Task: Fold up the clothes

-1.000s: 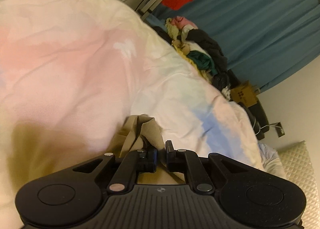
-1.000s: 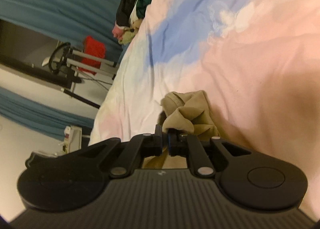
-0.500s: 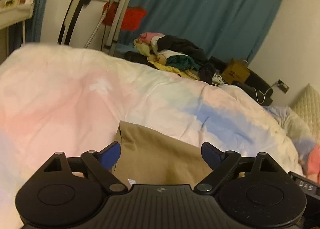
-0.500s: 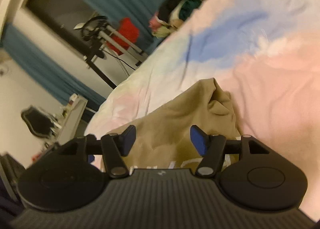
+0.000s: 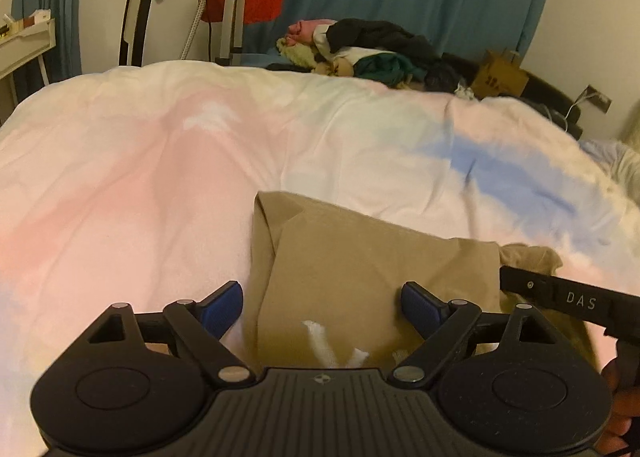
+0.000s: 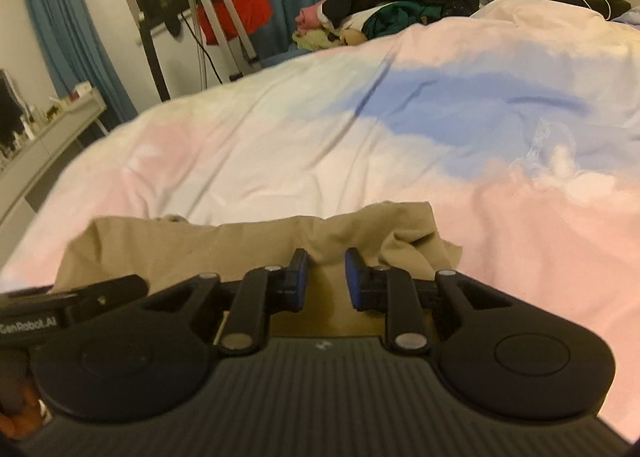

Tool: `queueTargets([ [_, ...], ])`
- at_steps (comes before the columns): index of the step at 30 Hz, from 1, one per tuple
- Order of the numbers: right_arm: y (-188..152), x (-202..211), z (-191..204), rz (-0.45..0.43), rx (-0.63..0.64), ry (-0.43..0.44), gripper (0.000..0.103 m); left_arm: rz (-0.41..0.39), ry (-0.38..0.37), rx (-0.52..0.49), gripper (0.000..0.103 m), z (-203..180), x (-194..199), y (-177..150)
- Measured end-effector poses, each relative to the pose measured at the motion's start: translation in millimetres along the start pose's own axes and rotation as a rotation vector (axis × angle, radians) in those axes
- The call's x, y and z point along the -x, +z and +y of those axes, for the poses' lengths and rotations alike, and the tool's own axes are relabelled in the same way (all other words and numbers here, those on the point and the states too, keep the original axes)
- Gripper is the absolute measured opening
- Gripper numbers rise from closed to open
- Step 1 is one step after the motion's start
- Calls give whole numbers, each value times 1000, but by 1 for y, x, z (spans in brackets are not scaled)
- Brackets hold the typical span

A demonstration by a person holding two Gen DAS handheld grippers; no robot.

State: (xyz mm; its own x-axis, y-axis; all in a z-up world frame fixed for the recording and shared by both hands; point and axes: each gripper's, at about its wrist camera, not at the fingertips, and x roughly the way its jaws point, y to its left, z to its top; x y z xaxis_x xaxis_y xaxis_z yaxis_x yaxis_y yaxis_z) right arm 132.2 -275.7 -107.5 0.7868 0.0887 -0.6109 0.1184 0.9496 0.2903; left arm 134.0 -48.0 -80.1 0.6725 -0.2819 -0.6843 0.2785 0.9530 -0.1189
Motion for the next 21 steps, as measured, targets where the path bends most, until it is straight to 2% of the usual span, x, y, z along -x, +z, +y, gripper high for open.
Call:
queueTargets([
  [4,-3,7,3,-12,20,-2,23,-6,14,-33,88,-6,2,-3],
  [13,-23,81,10,-56,25,23,24,-15,-77,-40,87,-11,62,-23],
  [16,-30,88,10,-21,11,26,24,2,-68,5,87,-9,74,-33],
  [18,-37,81,10,25,5,15,25,31,-82,29,87,-6,69,-40],
  [21,-51,73,9,53,6,-9,22,61,-94,64,92,0,62,-45],
])
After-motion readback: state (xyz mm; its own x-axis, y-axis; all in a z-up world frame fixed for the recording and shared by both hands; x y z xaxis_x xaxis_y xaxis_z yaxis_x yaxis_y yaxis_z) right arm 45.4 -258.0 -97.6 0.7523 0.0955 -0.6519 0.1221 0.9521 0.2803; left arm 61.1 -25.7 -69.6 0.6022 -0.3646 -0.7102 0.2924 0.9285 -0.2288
